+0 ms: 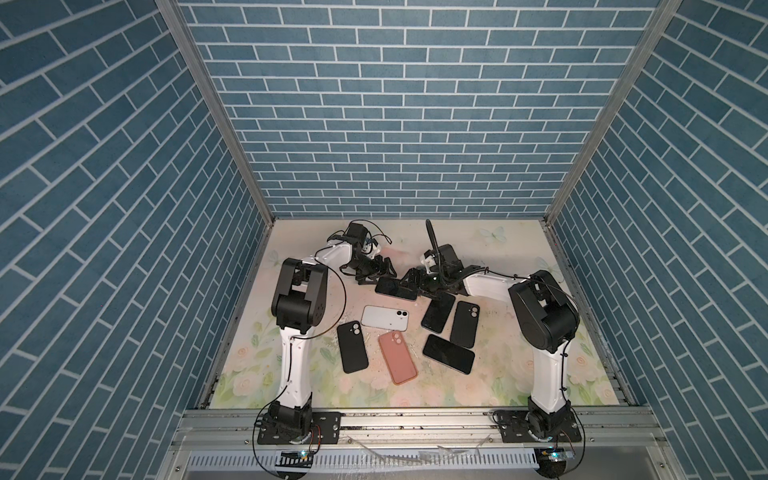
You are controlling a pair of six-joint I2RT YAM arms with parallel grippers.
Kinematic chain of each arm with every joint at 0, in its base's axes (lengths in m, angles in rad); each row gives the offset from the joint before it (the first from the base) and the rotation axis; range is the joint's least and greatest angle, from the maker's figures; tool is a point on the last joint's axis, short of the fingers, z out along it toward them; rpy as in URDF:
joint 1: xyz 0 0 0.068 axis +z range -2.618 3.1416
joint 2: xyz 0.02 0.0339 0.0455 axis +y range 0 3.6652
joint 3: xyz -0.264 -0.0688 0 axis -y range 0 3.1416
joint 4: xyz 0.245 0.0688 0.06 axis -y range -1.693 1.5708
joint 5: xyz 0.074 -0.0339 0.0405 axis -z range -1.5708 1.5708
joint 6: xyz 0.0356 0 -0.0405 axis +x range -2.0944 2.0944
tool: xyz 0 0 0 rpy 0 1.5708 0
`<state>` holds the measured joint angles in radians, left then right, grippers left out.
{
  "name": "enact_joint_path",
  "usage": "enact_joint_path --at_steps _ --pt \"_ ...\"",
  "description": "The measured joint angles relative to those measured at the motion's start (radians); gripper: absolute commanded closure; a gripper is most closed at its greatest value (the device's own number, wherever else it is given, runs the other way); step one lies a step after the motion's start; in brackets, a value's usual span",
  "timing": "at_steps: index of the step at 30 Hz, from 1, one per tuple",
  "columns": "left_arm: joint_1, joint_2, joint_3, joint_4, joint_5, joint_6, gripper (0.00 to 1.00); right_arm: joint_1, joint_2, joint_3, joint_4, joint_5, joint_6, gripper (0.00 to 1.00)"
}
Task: Put the phone into the phone case
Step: 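Grasp the purple-edged black phone with the right gripper while the left gripper hovers nearby, then lift the phone with the right gripper while the left gripper grasps the pale blue case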
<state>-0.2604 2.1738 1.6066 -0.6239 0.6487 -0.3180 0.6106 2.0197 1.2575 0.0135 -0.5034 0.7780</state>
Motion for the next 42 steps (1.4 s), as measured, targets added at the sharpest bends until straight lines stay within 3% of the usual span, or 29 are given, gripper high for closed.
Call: enact_joint_path --at_steps 12,21,33,42 --pt "0.014 -0.035 -0.066 0.054 0.021 -0.058 0.14 -0.023 -0.035 -0.156 0.252 -0.112 0.031 0.24" --pt "0.013 -0.035 -0.069 0.055 0.031 -0.062 0.15 -0.019 -0.098 -0.163 0.37 -0.174 0.038 0.36" --pt "0.024 -0.039 -0.081 0.062 0.053 -0.065 0.15 -0.018 -0.079 -0.1 0.256 -0.16 0.035 0.72" --pt "0.026 -0.046 -0.084 0.06 0.054 -0.069 0.15 -0.02 -0.059 -0.06 0.139 -0.135 0.029 0.92"
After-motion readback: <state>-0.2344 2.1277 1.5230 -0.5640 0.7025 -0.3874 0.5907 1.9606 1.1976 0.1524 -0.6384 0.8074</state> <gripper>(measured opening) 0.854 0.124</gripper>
